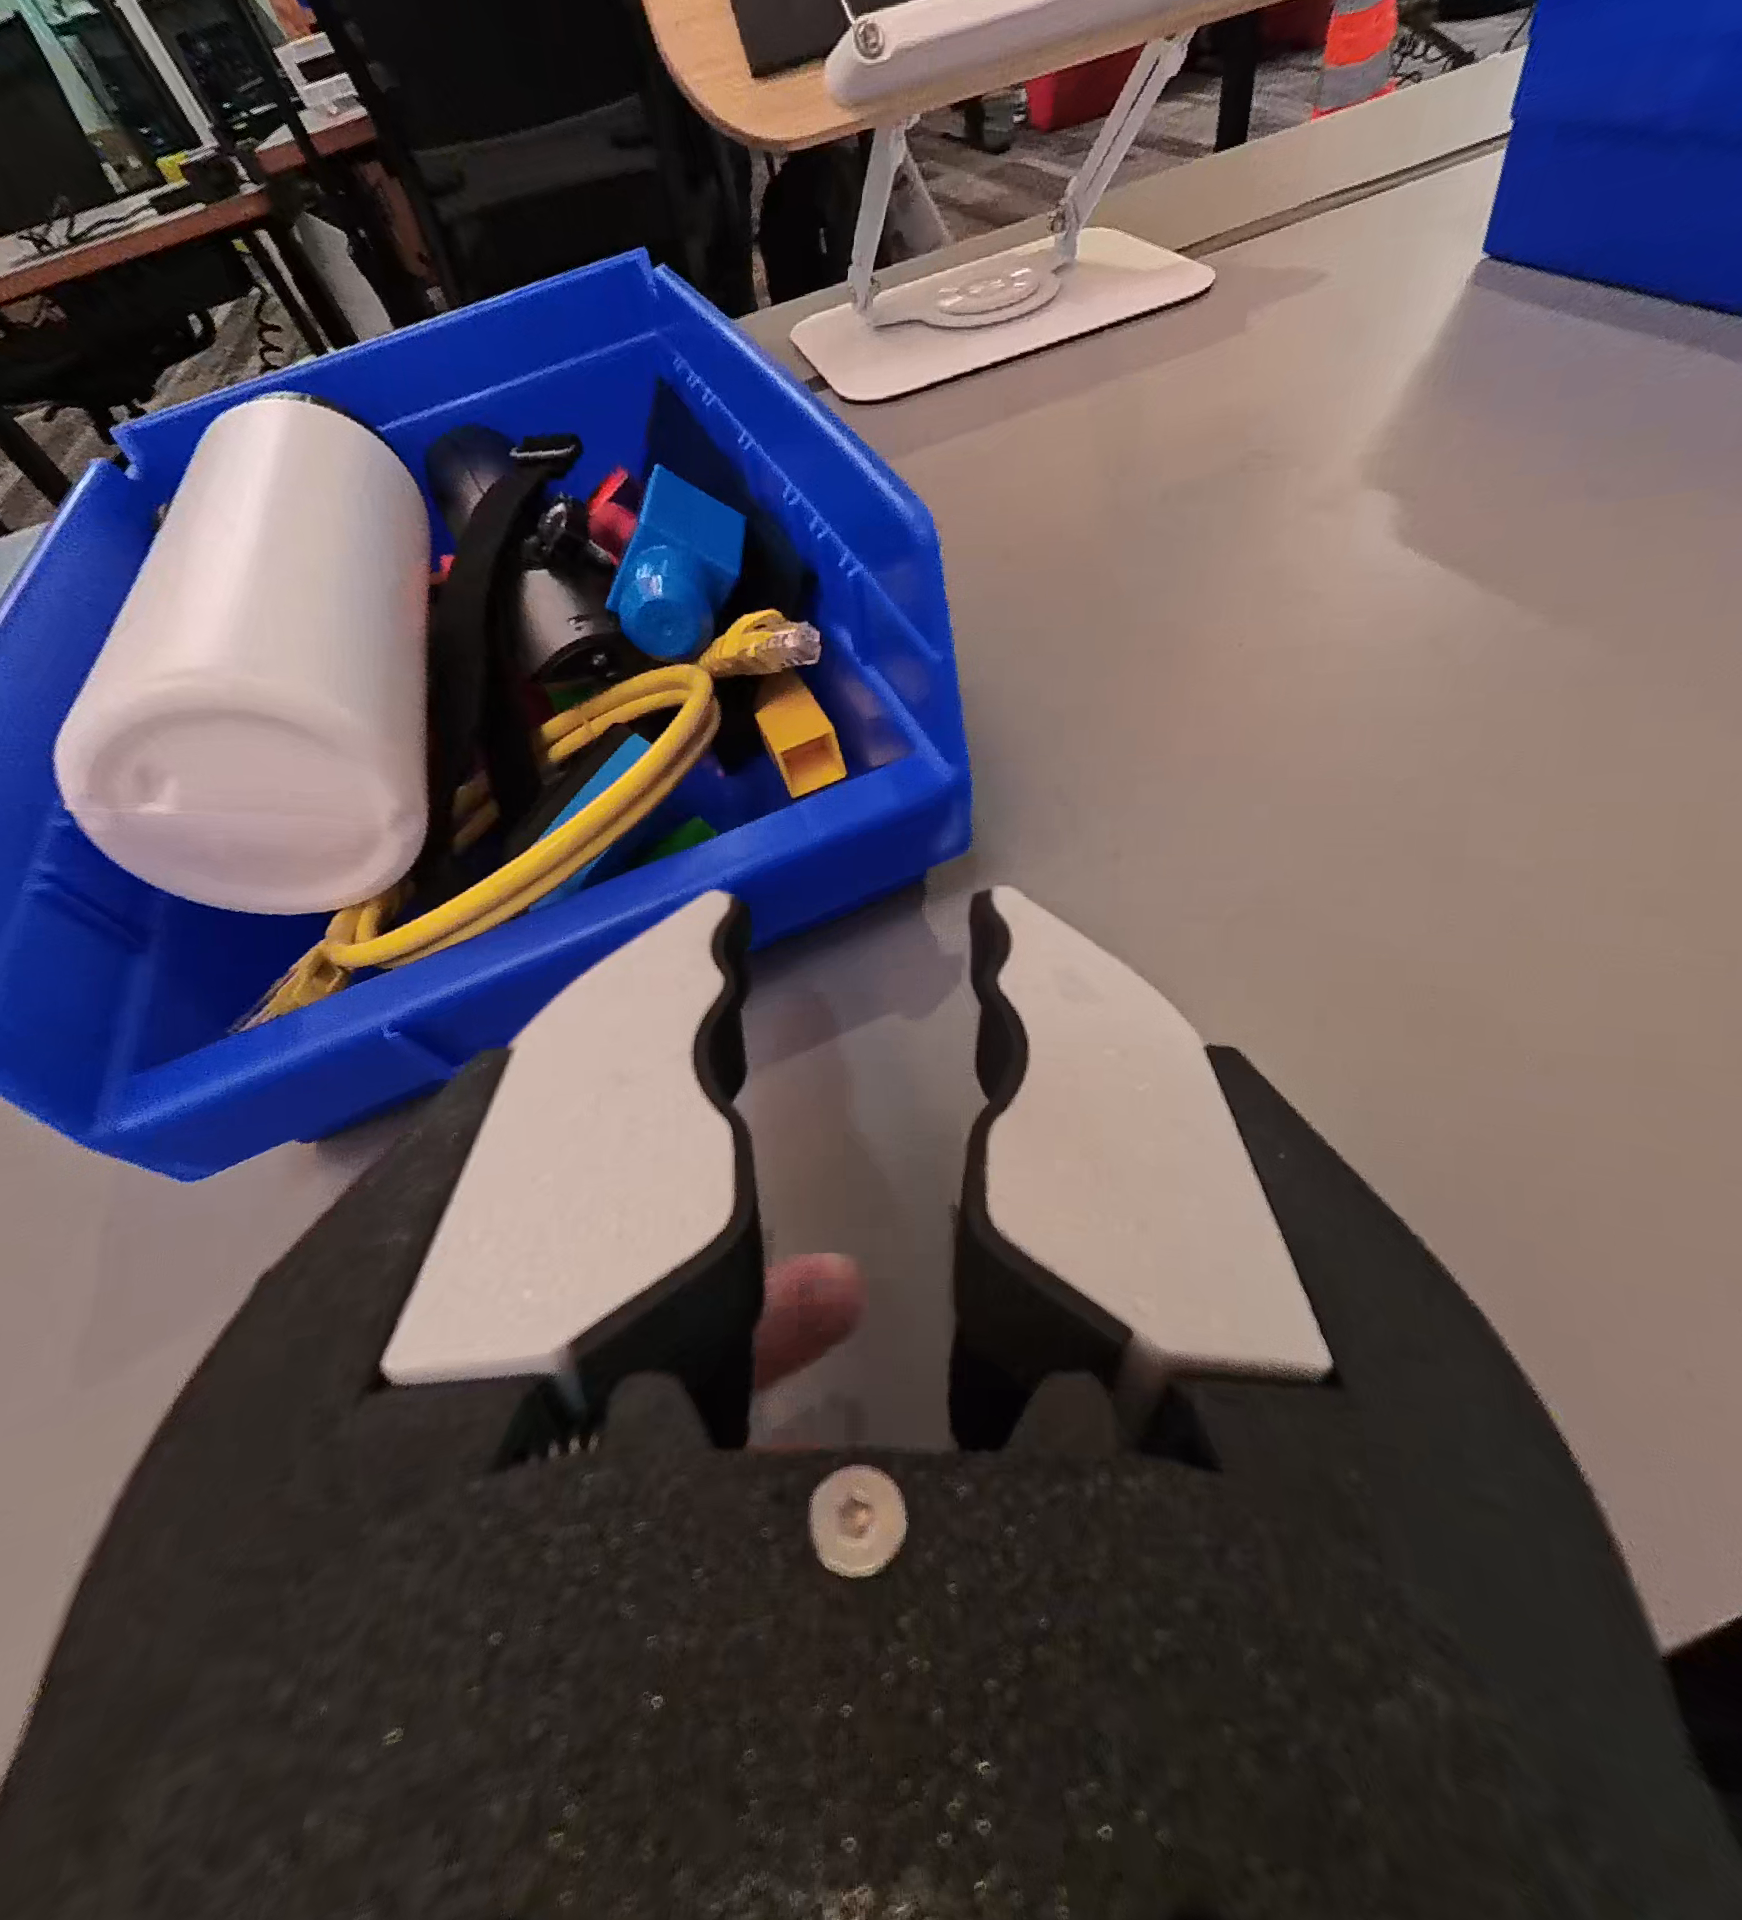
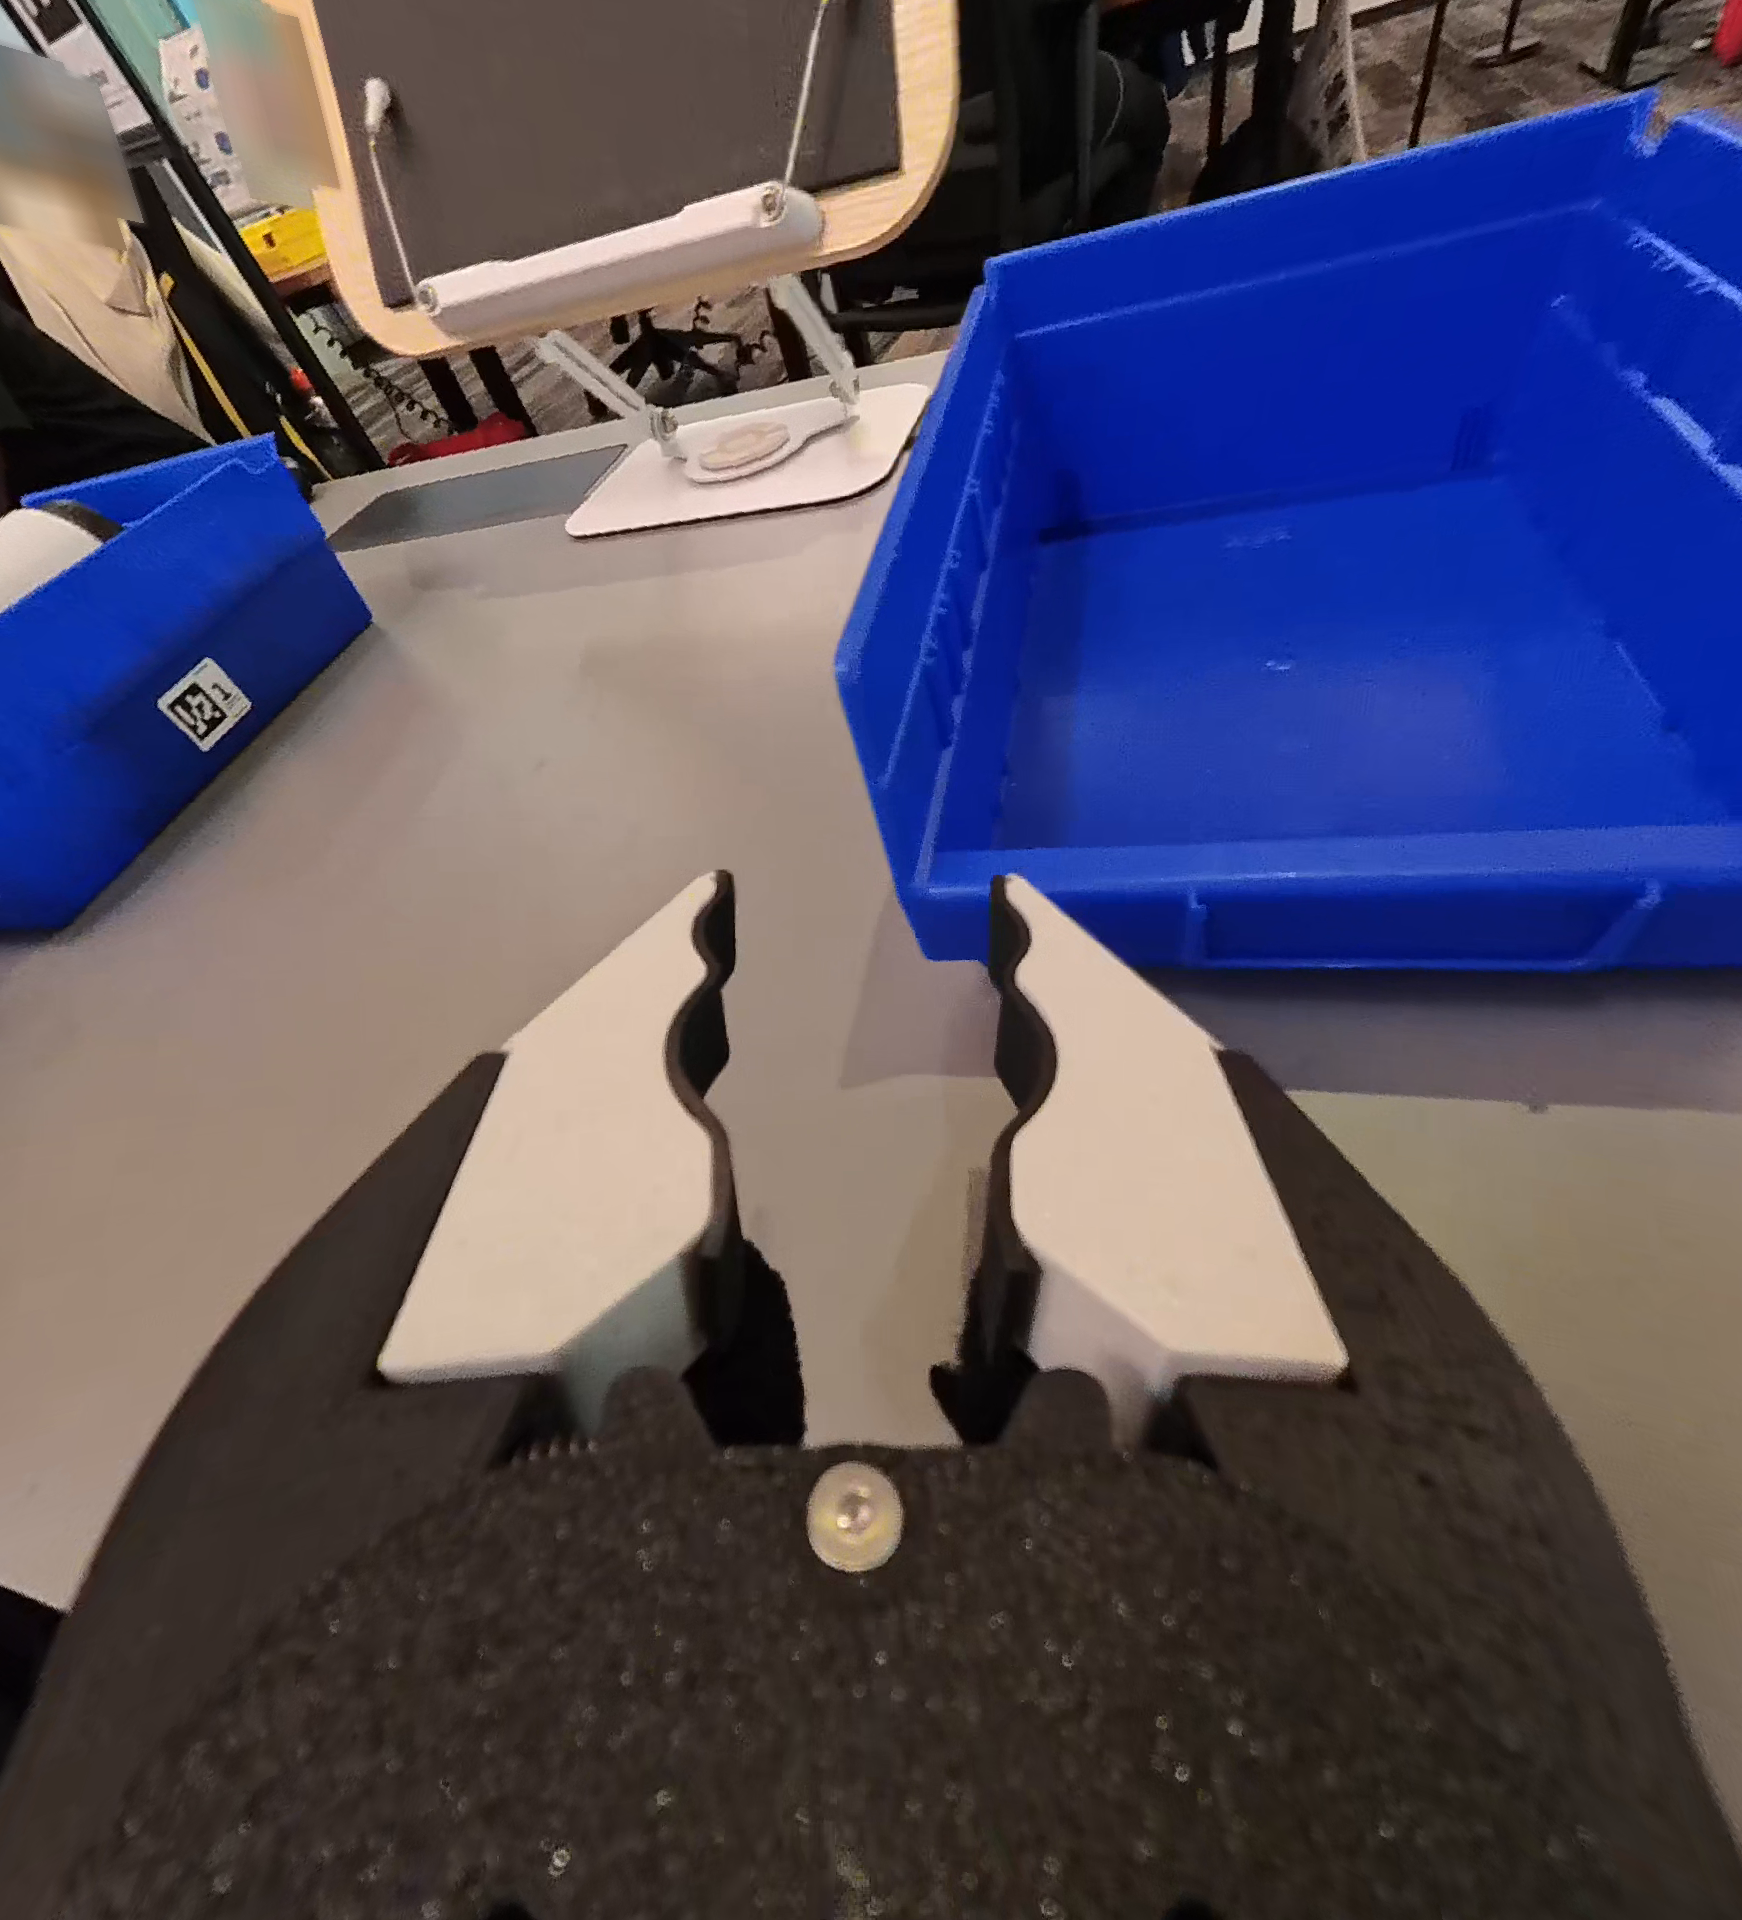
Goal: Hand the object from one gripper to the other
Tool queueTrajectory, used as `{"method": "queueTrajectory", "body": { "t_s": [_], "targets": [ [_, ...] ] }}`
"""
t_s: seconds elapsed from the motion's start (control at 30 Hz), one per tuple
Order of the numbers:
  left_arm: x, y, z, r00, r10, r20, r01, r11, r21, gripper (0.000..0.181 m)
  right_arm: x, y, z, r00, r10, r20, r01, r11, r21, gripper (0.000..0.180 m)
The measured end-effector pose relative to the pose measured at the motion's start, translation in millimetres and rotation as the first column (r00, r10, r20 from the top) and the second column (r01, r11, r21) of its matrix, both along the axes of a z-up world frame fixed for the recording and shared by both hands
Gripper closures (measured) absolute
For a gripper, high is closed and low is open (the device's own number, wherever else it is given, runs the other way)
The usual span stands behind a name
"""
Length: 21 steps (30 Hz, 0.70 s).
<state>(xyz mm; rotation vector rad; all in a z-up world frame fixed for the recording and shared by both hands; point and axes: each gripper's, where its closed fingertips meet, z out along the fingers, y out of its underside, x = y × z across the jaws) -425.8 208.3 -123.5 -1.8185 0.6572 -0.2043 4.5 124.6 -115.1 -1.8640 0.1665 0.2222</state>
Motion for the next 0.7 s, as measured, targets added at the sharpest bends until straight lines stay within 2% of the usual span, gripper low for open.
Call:
{"method": "queueTrajectory", "body": {
  "t_s": [0.13,0.23,0.33,0.43,0.5,0.57,0.63,0.7],
  "targets": [
    [2.0,-4.7,-6.9,1.000,-0.009,0.007,0.009,0.998,-0.060,0.136,-7.4,1.1,-6.0,0.999,0.024,0.042,-0.023,0.999,-0.030,0.125],
    [11.4,-13.8,-7.5,0.995,-0.044,0.087,0.056,0.988,-0.146,0.135,-12.4,-2.1,-3.2,0.999,0.026,0.040,-0.024,0.999,-0.031,0.124],
    [20.5,-26.7,1.5,0.980,-0.115,0.161,0.155,0.952,-0.262,0.135,-17.1,-3.8,-0.8,1.000,0.025,0.001,-0.025,1.000,-0.012,0.125],
    [27.2,-33.3,23.6,0.947,-0.277,0.161,0.314,0.901,-0.299,0.134,-17.6,-2.0,-8.1,0.999,0.039,0.013,-0.039,0.999,-0.037,0.125],
    [25.5,-29.0,37.9,0.910,-0.409,0.070,0.409,0.855,-0.317,0.132,-19.4,0.6,-10.1,0.998,0.063,0.011,-0.062,0.997,-0.041,0.125],
    [21.1,-13.7,51.3,0.846,-0.527,-0.080,0.478,0.816,-0.324,0.128,-22.5,2.3,-11.5,0.996,0.085,-0.009,-0.085,0.995,-0.045,0.125],
    [18.3,6.7,58.5,0.742,-0.627,-0.237,0.527,0.764,-0.372,0.125,-25.7,3.9,-11.0,0.994,0.101,-0.033,-0.102,0.994,-0.039,0.125],
    [15.7,31.6,55.2,0.606,-0.703,-0.372,0.536,0.706,-0.462,0.122,-28.8,5.3,-11.5,0.992,0.115,-0.043,-0.117,0.992,-0.041,0.125]
  ]
}}
